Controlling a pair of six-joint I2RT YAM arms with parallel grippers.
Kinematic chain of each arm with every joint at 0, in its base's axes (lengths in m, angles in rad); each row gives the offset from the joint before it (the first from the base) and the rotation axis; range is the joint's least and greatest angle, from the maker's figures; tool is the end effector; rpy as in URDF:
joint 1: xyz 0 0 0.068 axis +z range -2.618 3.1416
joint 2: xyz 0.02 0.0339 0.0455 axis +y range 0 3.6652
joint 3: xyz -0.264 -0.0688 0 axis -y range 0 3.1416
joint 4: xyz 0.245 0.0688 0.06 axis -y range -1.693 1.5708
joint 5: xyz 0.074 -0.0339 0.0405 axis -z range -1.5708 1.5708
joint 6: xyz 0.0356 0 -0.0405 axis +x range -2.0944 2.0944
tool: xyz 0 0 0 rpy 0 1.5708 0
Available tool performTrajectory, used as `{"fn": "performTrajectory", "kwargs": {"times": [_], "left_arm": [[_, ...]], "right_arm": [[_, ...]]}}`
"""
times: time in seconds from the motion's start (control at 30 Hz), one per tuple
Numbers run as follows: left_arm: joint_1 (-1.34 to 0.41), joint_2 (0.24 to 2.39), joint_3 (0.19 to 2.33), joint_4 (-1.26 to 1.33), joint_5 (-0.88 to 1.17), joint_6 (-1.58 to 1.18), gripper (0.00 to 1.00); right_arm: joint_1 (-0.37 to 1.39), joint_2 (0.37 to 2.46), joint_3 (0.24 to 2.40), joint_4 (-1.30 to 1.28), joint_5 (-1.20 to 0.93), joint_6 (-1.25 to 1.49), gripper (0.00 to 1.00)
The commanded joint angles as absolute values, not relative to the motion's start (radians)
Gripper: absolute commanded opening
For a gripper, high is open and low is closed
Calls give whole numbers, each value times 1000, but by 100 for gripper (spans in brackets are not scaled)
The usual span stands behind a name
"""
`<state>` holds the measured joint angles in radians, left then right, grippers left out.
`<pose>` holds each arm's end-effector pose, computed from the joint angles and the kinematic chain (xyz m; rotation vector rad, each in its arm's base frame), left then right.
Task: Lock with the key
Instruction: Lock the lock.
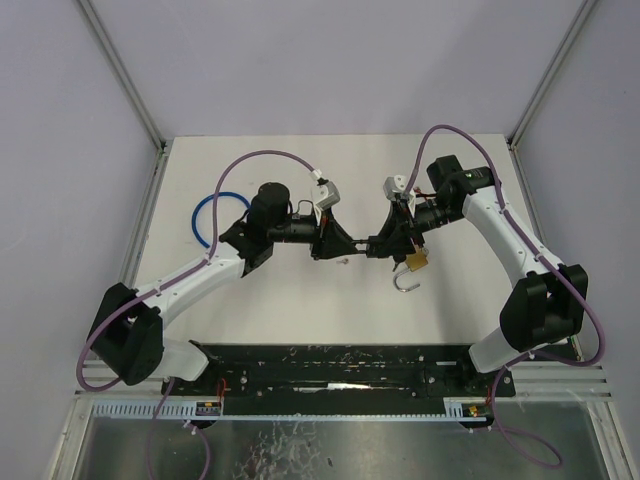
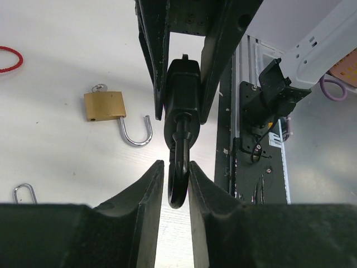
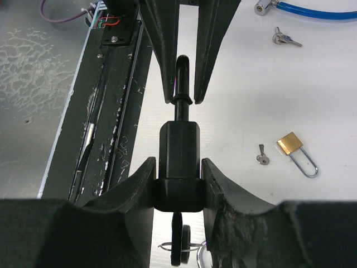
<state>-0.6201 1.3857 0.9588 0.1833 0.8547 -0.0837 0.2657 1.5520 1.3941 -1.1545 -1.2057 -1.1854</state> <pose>0.2397 -0.2042 0.3027 1.0964 1.5677 -1.2562 0.2697 0.1079 0.3144 -1.5496 1.4612 1.1862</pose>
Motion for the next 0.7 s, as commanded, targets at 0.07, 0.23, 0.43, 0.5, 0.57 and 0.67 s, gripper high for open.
{"fn": "performTrajectory", "kwargs": {"times": [0.07,0.23,0.43,0.5,0.57,0.67], "left_arm": [[-611,1389,954,231,835,-144,21],[-609,1401,960,248,867,-172,12],[-609,1404,959,244,895,-182,0],[-609,1396,955,248,884,-187,0],[-609,1386,947,270,863,-200,0],[-602,1363,920,339,850,-239,0]], "right_arm": [[273,1509,1452,-1184,-1308,-1213,0],[274,1505,1445,-1179,-1289,-1219,0],[273,1507,1442,-1158,-1279,-1194,0],[273,1509,1437,-1143,-1283,-1173,5],[273,1509,1425,-1118,-1289,-1132,21],[273,1507,1415,-1098,-1290,-1107,51]]}}
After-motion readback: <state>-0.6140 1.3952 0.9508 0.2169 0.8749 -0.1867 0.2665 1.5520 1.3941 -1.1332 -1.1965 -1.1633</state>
